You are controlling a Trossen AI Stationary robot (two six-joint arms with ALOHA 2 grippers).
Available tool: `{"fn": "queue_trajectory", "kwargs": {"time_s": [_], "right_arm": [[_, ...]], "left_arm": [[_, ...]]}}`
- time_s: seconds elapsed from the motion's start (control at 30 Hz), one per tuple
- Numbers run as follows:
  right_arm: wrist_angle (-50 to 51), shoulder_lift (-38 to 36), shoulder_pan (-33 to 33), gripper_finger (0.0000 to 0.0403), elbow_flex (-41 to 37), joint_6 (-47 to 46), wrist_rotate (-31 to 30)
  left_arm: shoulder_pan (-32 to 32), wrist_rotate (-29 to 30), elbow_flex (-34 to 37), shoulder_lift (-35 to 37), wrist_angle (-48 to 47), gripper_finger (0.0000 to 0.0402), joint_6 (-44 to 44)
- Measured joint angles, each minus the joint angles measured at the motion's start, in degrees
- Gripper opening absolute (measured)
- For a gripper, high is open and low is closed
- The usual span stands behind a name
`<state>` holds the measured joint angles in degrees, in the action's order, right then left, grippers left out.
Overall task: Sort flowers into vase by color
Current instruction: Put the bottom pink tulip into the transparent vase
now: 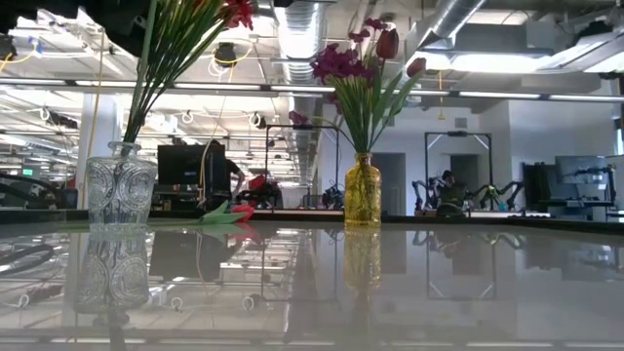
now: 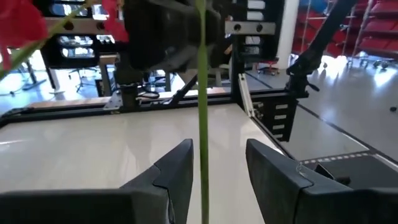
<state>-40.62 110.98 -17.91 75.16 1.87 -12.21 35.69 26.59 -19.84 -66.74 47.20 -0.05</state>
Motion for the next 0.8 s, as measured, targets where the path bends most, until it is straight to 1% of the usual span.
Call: {"fn": "queue_trajectory", "kwargs": {"time_s": [0.1,0.17,0.27,0.3,0.43,0.53,0.67,0.73,0.8], "right_arm": [[0.54,0.02,0.02,0.0020,0.00,0.09,0.02],[0.89,0.00,0.07,0.0031,0.00,0.11,0.04],[1.78,0.00,0.04,0.0053,0.00,-0.26,0.09],[2.06,0.00,0.02,0.0060,0.00,-0.63,0.09],[3.43,-0.26,-0.09,0.0100,0.00,-2.55,0.28],[4.62,-0.53,-0.20,0.0148,0.00,-4.19,0.26],[9.25,-2.04,-0.76,0.0221,0.00,-1.51,0.16],[11.89,-3.02,-1.17,0.0251,0.00,-0.45,0.12],[13.09,-3.40,-1.30,0.0273,0.00,-0.52,0.09]], "left_arm": [[-0.45,0.28,-0.01,0.48,-0.34,0.0117,-0.04],[-0.74,-0.24,-0.01,0.70,-0.26,0.0085,-0.05],[-1.23,-2.26,-0.01,0.68,-1.20,0.0021,-0.03],[-1.21,-2.62,-0.01,0.68,-1.31,0.0012,-0.05],[-1.17,-3.28,-0.01,0.82,-1.45,0.0002,0.07],[-0.45,-3.37,-0.01,2.52,-1.36,0.0001,1.45],[1.10,-3.24,-0.01,6.85,-1.29,0.0001,5.69],[2.30,-1.91,-0.01,9.64,-1.34,0.0000,8.53],[3.64,0.86,0.26,12.69,-1.49,0.0000,11.38]]}}
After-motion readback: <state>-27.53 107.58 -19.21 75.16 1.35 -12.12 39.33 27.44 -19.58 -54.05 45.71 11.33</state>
